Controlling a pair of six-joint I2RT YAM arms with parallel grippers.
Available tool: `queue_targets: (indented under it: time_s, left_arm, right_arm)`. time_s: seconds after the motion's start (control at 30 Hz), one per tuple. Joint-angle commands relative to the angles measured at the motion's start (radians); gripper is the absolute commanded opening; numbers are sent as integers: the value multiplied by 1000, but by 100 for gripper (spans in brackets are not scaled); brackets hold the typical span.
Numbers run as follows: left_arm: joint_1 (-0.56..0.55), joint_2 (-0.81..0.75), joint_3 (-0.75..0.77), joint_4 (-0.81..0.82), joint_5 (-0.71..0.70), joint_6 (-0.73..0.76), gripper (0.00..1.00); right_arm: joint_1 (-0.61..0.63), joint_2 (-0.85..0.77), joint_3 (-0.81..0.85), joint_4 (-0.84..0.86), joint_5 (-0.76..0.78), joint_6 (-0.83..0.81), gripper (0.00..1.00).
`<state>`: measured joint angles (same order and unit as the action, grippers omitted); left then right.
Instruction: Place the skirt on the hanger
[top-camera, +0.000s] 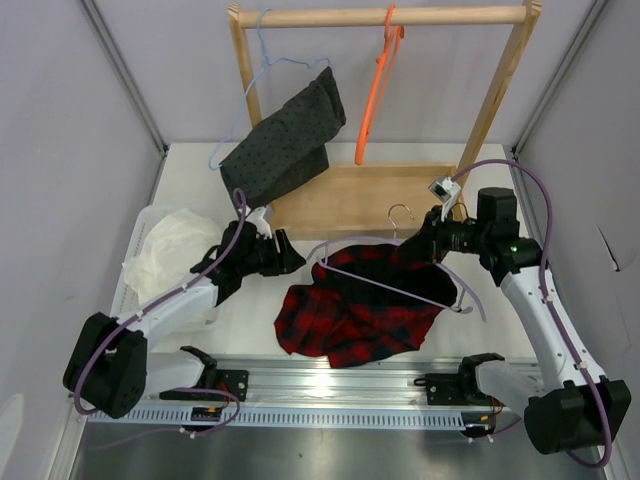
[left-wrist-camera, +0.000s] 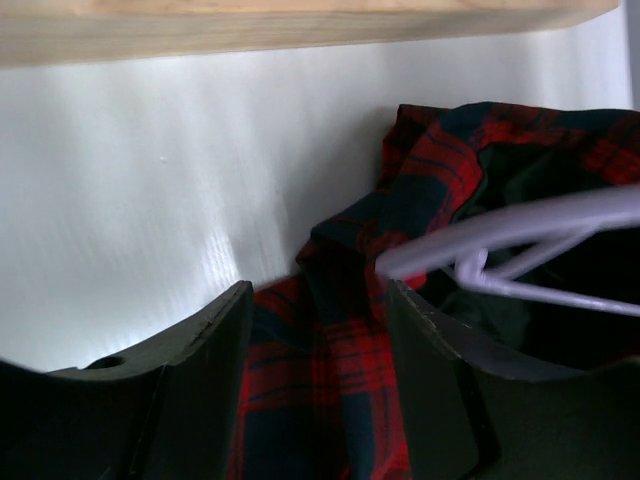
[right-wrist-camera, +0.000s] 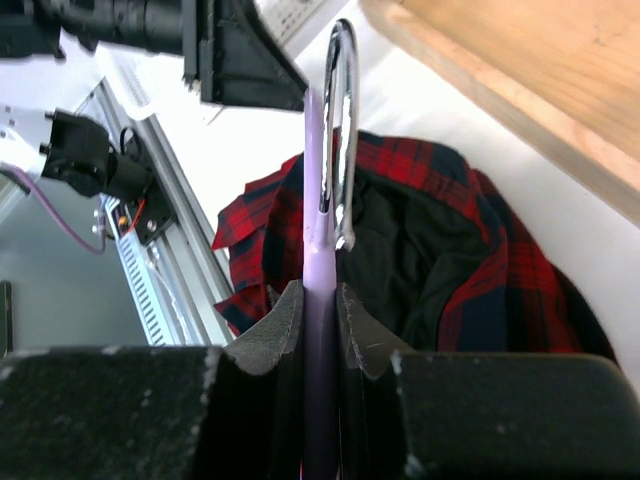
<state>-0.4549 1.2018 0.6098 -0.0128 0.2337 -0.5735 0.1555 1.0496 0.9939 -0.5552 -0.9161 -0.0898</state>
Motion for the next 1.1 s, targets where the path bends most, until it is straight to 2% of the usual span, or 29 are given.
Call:
queue_targets:
  time_s: [0.0,0.2,0.37,0.47,0.57,0.73,0.9,1.07]
  left_arm:
    - [7,-68,-56,138,32,-123,61]
    - [7,-120,-130,185,20,-180,60]
    - [5,-148,-160,257,64,-166,60]
    - [-11,-162,-139,225,72,-123,58]
    - [-47,-197,-127,212,27,-89,58]
    - [-168,-165,-68,180,-51,-43,56]
    - [-280,-95,-61,212,-111,-68,54]
    - [-324,-38,-54,240,-181,-86,53]
  right_arm:
    - [-22,-34,5,75,0,47,0]
    - [-24,-34,3,94,-3,59,0]
    - [-27,-28,0,95,-7,58,0]
    - [-25,-26,-3,101,-6,62,0]
    - [-27,-25,-5,104,2,62,0]
    - [-27,-17,-1,116,23,74,0]
    - [-27,-11,3,127,33,82,0]
    - [-25,-10,0,127,37,82,0]
